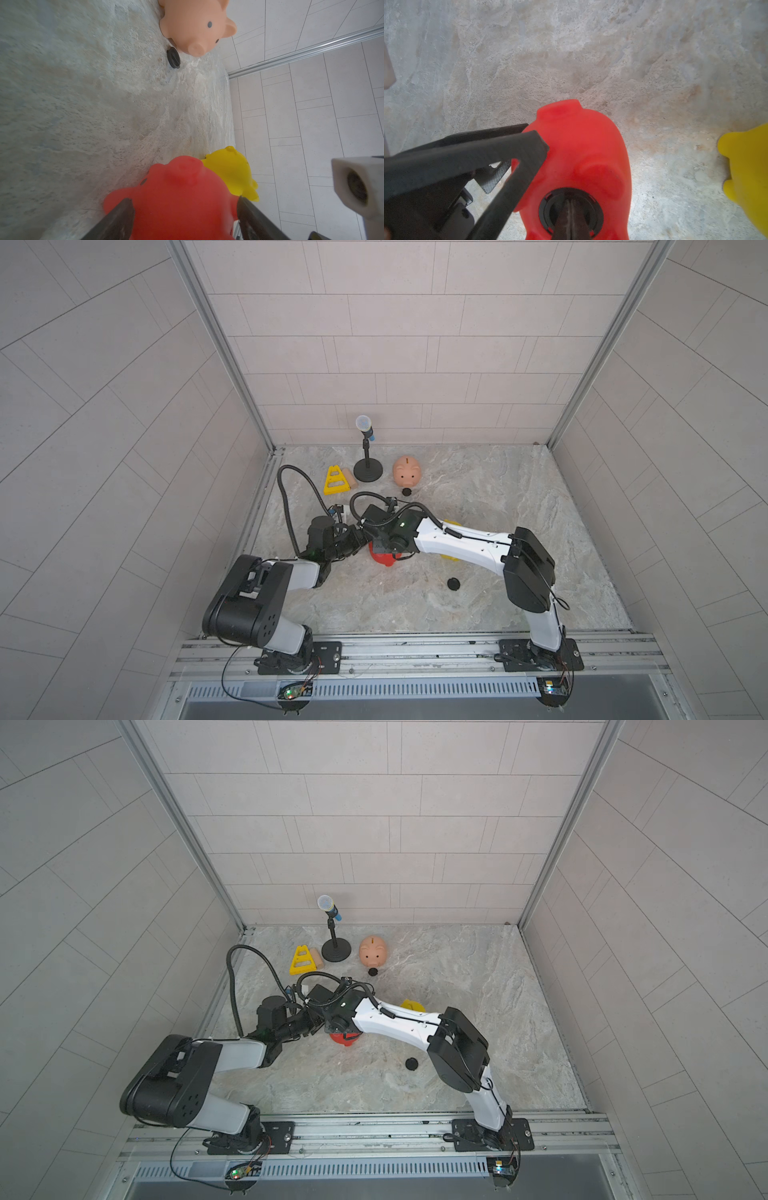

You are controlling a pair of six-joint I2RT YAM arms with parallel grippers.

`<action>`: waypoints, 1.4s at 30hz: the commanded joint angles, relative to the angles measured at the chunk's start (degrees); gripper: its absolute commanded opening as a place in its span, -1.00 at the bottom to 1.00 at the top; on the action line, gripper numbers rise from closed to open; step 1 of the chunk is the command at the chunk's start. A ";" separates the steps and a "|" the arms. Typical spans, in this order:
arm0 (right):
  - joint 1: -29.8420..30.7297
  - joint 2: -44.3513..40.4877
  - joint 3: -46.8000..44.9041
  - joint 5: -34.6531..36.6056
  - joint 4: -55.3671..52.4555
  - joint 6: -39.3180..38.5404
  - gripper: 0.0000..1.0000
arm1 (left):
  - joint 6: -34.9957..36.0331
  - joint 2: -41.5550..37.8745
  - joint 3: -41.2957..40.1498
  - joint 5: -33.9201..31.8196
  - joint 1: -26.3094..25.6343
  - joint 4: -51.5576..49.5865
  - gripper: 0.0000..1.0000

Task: Close piggy banks
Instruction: Hold the piggy bank at the center of the board, then screw the knob on the piggy bank.

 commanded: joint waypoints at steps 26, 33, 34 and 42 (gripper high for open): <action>-1.33 4.88 -2.81 -4.54 -1.37 6.46 -1.00 | 3.40 -1.07 -1.25 4.31 -3.50 -7.91 0.60; -1.42 5.10 -2.58 -5.51 -3.07 14.05 -0.90 | 3.40 0.38 -1.09 4.14 -3.60 -7.56 0.60; -1.42 5.30 -2.45 -6.04 -3.07 15.13 -0.90 | 3.40 0.59 -1.04 4.22 -3.63 -7.56 0.60; -2.38 5.13 -0.22 -7.86 -3.75 19.72 -0.88 | 2.50 1.18 -1.24 4.75 -3.62 -5.88 0.60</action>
